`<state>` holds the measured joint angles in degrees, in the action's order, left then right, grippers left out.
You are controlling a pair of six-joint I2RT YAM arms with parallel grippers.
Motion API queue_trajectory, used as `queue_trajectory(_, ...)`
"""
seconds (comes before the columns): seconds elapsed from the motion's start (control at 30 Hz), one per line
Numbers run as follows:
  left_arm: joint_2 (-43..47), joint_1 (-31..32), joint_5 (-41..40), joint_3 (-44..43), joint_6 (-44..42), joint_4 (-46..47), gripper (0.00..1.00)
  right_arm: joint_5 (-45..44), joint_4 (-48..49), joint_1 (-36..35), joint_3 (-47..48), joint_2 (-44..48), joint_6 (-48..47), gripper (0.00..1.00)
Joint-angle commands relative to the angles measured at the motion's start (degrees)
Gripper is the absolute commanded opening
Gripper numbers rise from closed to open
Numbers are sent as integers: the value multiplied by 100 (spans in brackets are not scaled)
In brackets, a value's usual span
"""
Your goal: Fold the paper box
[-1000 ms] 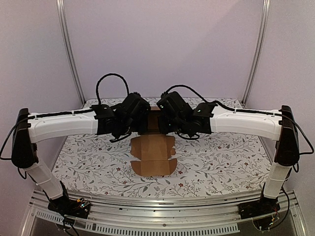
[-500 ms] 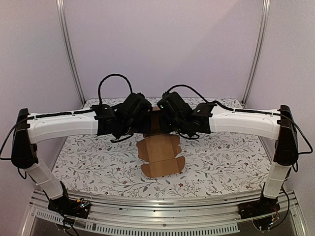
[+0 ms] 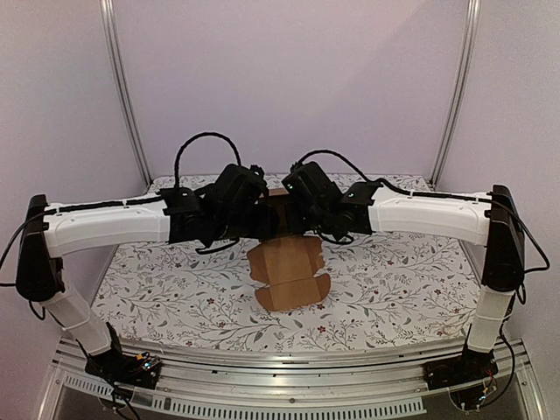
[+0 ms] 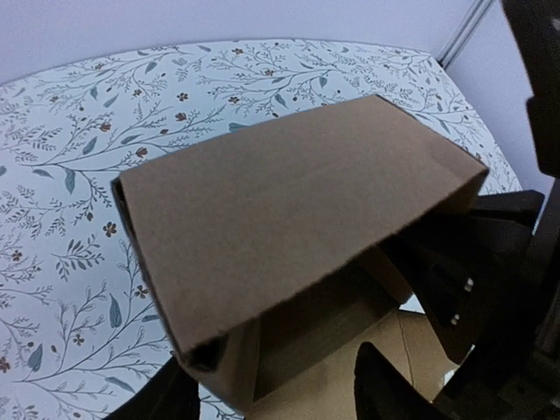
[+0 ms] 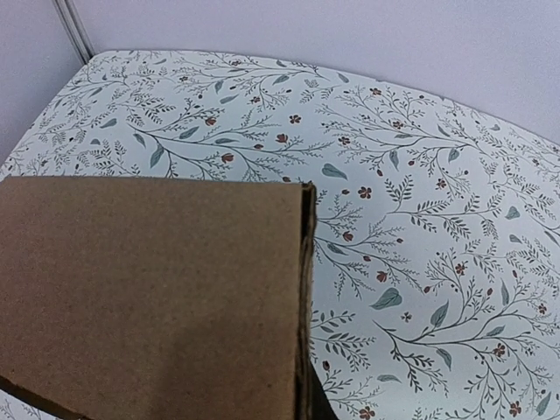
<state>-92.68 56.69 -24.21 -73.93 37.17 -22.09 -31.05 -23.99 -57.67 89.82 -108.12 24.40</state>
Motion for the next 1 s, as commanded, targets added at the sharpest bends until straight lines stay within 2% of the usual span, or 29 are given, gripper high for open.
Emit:
queue_trajectory(0.0, 424, 178, 653, 258, -249, 492, 62, 289, 512, 125, -137, -210, -212, 0)
queue_trajectory(0.13, 855, 108, 1225, 660, -399, 718, 65, 499, 1121, 278, -566, -199, -521, 0)
queue_trajectory(0.37, 1706, -135, 1629, 1365, -666, 960, 65, 1417, 3062, 509, -1854, 5, -1412, 0)
queue_trajectory(0.57, 1784, -495, 1828, 1435, -774, 967, 52, 2479, 4359, 586, -2601, -28, -2142, 0)
queue_trajectory(0.73, 1396, -711, 2316, 1330, -848, 1164, 46, 2982, 5542, 587, -3253, -116, -2698, 0)
queue_trajectory(0.97, 554, -926, 3024, 1305, -717, 1722, 14, 3442, 6060, 592, -3565, -333, -2839, 0)
